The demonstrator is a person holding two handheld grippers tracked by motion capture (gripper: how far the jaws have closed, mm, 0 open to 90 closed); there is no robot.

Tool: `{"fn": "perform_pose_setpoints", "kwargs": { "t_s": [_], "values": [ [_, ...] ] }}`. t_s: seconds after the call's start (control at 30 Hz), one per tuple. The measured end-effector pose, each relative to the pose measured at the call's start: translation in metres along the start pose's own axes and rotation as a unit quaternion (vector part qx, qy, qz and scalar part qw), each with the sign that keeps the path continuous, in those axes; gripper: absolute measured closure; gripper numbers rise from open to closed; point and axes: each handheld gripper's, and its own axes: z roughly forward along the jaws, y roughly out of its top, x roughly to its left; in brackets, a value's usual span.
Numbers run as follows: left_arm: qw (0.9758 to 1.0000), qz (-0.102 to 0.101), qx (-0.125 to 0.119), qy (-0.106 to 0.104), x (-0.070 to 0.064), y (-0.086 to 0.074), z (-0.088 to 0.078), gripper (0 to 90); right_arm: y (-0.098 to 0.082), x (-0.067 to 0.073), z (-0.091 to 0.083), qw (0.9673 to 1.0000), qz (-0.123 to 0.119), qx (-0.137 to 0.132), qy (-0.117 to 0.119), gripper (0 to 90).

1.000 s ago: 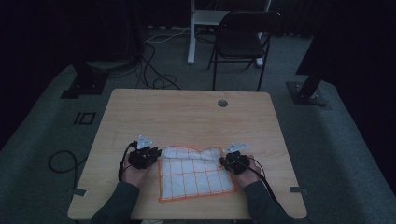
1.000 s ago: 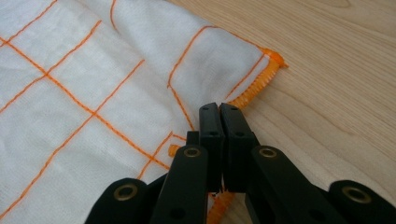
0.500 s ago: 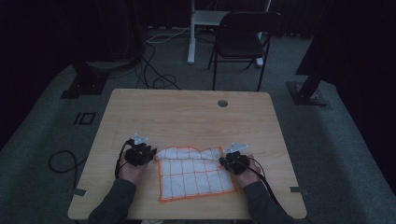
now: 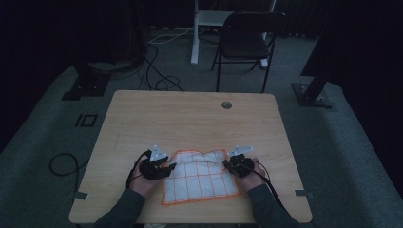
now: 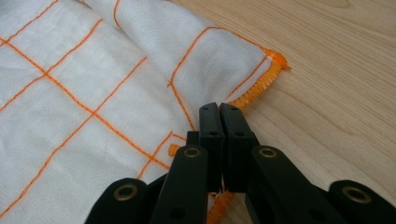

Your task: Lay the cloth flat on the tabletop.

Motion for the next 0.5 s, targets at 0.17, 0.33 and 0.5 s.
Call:
{"fn": "perform_pose_setpoints", "kwargs": {
  "t_s": [0.17,0.33,0.5],
  "values": [
    [0.9999,-0.012,0.006,-0.001,0.000,-0.006,0.002,52.8,0.000,0.000,0.000,1.0000,0.001,0.000,0.000,88.9],
    [0.9995,-0.017,-0.016,-0.023,-0.003,-0.008,-0.011,54.5,0.000,0.000,0.000,1.0000,0.000,-0.001,0.001,88.9],
    [0.9979,-0.022,-0.012,-0.059,-0.008,-0.011,-0.013,54.2,0.000,0.000,0.000,1.0000,0.000,-0.001,0.000,88.8]
  ]
}}
